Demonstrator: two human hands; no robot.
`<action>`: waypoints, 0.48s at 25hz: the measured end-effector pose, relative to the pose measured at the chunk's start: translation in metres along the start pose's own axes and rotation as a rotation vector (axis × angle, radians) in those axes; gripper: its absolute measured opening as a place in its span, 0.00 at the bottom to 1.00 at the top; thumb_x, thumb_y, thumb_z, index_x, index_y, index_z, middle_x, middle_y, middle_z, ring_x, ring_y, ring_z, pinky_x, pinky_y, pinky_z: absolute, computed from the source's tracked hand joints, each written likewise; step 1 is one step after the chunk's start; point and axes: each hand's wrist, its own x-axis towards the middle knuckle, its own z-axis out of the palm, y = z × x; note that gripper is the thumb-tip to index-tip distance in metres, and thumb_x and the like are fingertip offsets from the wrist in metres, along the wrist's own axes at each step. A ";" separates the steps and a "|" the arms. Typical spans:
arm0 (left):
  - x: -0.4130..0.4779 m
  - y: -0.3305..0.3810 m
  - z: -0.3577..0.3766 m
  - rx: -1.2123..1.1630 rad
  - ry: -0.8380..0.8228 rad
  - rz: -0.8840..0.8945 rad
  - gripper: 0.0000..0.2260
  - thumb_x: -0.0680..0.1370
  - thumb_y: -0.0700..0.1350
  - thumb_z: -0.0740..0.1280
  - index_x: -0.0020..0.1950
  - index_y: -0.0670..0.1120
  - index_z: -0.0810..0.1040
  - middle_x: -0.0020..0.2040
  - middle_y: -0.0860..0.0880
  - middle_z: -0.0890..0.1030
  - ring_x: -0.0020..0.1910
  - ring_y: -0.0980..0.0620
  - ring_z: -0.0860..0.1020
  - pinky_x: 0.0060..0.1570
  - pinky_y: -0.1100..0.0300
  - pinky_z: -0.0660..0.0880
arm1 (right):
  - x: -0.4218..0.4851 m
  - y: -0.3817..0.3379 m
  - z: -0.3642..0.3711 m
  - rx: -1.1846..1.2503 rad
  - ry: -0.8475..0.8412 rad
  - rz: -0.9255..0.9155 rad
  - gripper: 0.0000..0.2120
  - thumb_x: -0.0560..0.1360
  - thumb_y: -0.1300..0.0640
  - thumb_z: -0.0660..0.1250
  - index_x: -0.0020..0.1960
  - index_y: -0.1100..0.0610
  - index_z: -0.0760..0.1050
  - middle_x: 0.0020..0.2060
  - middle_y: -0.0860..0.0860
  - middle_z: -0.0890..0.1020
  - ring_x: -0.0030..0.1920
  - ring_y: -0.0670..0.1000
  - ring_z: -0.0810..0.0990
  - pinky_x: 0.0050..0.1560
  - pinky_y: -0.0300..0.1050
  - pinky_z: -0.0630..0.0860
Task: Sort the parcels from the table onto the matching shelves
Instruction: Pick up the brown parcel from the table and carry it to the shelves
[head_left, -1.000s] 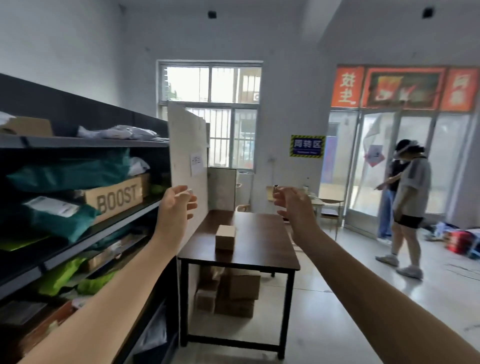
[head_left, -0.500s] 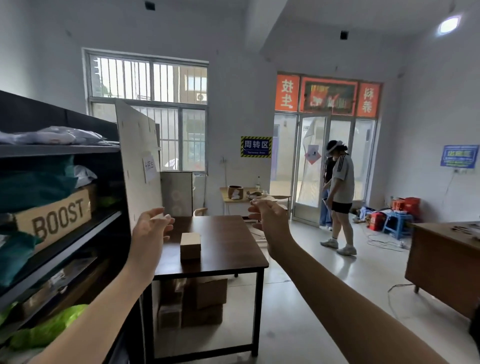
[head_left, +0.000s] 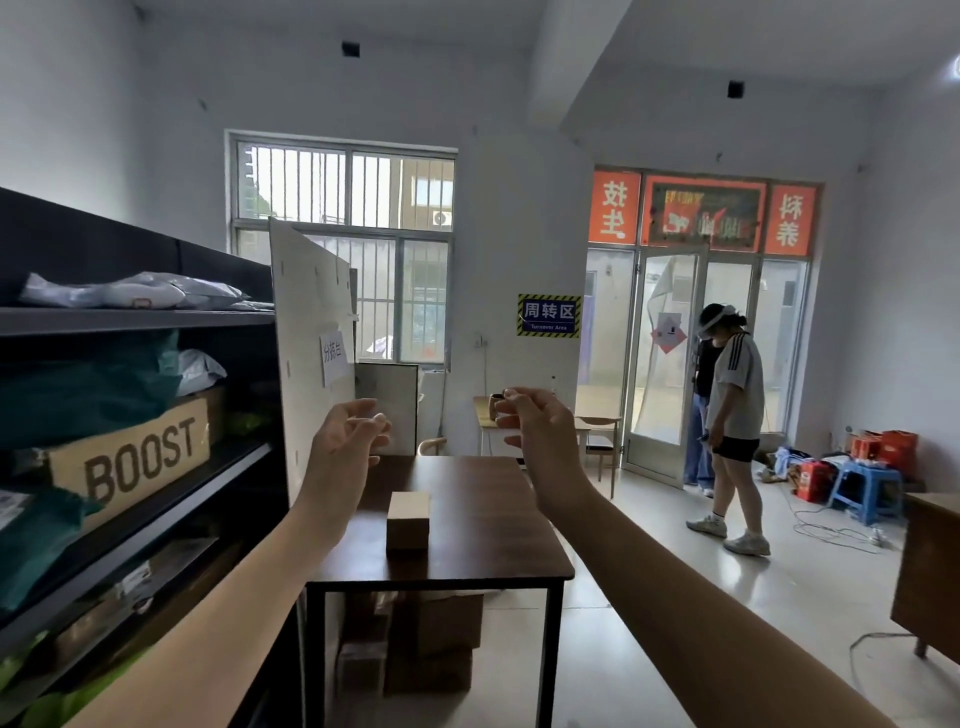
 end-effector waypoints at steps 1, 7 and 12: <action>0.004 -0.001 0.000 0.001 0.000 -0.006 0.09 0.79 0.44 0.60 0.59 0.47 0.71 0.50 0.46 0.78 0.50 0.50 0.77 0.48 0.58 0.72 | 0.003 0.002 0.003 0.011 0.006 0.006 0.08 0.78 0.60 0.61 0.43 0.50 0.76 0.41 0.53 0.80 0.41 0.48 0.77 0.40 0.39 0.73; 0.023 -0.011 -0.012 0.017 -0.045 -0.003 0.08 0.79 0.44 0.60 0.58 0.48 0.71 0.49 0.48 0.79 0.48 0.53 0.78 0.49 0.59 0.73 | 0.011 0.020 0.030 0.034 0.034 0.038 0.05 0.78 0.60 0.61 0.47 0.55 0.76 0.43 0.54 0.80 0.39 0.46 0.78 0.37 0.34 0.74; 0.051 -0.011 -0.043 0.108 -0.117 0.030 0.07 0.79 0.45 0.61 0.57 0.49 0.71 0.47 0.48 0.79 0.47 0.52 0.78 0.49 0.57 0.74 | 0.009 0.042 0.066 0.010 0.070 0.060 0.07 0.78 0.60 0.61 0.45 0.51 0.75 0.46 0.54 0.80 0.39 0.46 0.78 0.37 0.38 0.73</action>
